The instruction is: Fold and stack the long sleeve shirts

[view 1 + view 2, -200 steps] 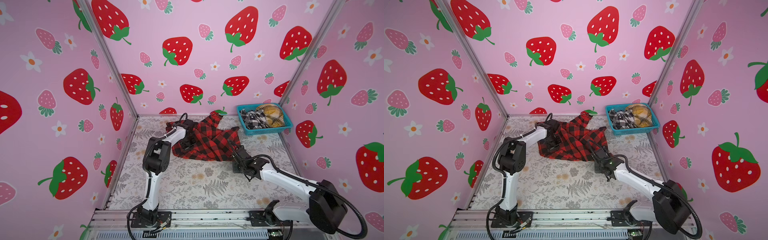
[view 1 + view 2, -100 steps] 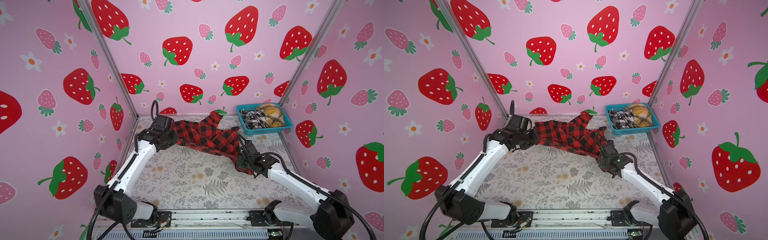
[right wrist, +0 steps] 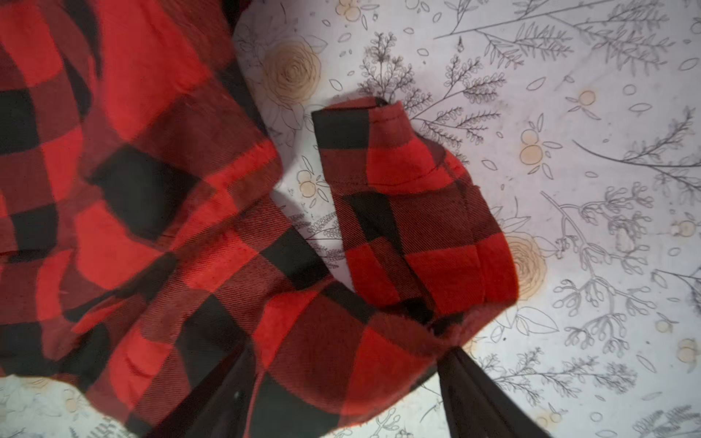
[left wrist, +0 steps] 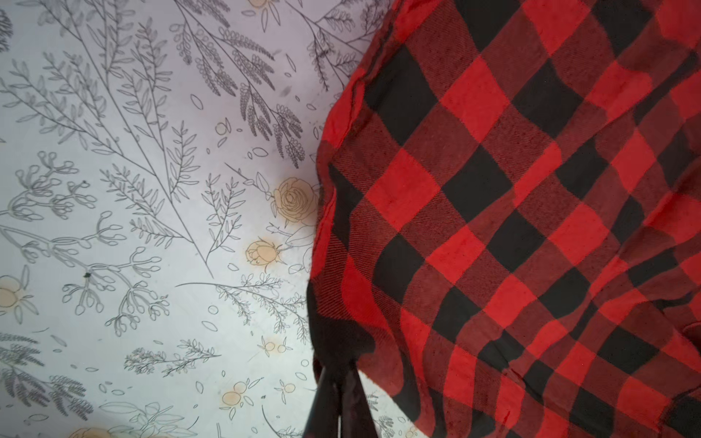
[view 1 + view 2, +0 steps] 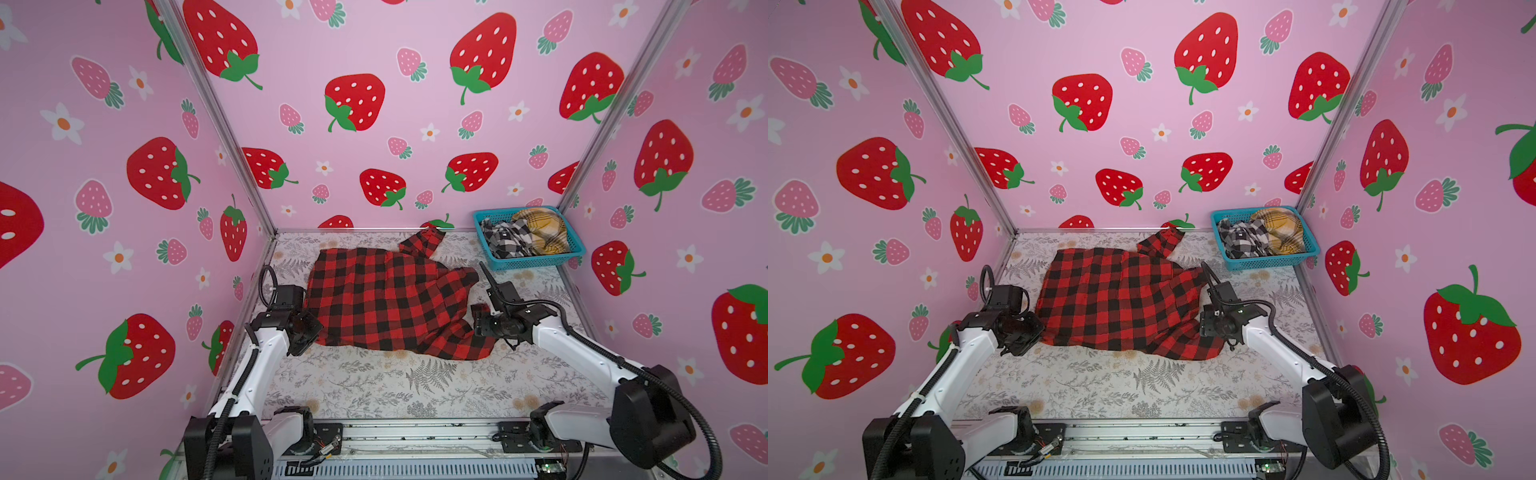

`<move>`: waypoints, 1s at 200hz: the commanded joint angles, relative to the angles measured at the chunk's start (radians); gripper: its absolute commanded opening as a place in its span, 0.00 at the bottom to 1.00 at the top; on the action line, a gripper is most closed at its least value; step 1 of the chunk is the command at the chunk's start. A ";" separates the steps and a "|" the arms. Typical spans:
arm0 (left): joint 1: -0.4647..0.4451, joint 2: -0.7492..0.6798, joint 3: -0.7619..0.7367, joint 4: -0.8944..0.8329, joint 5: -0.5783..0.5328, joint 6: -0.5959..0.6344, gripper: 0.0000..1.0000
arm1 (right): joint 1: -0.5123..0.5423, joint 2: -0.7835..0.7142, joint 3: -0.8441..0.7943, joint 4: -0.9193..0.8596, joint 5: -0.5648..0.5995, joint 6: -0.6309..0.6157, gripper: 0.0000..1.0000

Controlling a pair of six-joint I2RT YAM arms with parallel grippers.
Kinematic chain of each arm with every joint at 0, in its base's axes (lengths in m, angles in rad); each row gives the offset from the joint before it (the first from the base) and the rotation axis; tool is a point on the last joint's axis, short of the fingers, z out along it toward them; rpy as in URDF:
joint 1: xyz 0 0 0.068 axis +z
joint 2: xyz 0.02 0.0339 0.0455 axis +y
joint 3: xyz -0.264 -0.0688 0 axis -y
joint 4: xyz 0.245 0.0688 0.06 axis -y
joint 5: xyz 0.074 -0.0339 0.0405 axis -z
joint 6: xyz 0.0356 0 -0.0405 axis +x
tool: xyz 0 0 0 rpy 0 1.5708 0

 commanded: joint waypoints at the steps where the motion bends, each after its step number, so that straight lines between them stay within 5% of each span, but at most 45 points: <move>1: 0.007 0.021 0.009 0.048 0.009 0.000 0.00 | -0.048 0.035 0.021 -0.007 0.025 -0.018 0.76; 29: 0.006 0.047 0.003 0.083 0.024 0.001 0.00 | -0.115 0.157 0.032 -0.036 0.085 0.007 0.72; 59: 0.007 0.071 -0.021 0.113 0.047 0.009 0.00 | -0.134 0.174 -0.013 0.015 0.015 0.025 0.67; 69: 0.006 0.076 -0.036 0.127 0.055 0.008 0.00 | -0.134 0.166 -0.025 0.024 -0.015 0.031 0.53; 83: 0.005 0.090 -0.060 0.159 0.067 0.006 0.00 | -0.134 0.148 -0.026 0.027 -0.047 0.032 0.21; 108: 0.000 0.140 -0.106 0.245 0.119 -0.008 0.00 | -0.134 0.097 -0.022 0.067 -0.120 0.032 0.00; 158: -0.016 0.454 -0.063 0.528 0.106 -0.100 0.00 | -0.134 0.230 0.115 0.159 -0.203 0.028 0.00; 200: -0.053 0.697 0.195 0.538 0.098 -0.124 0.00 | -0.109 0.422 0.211 0.304 -0.308 0.080 0.00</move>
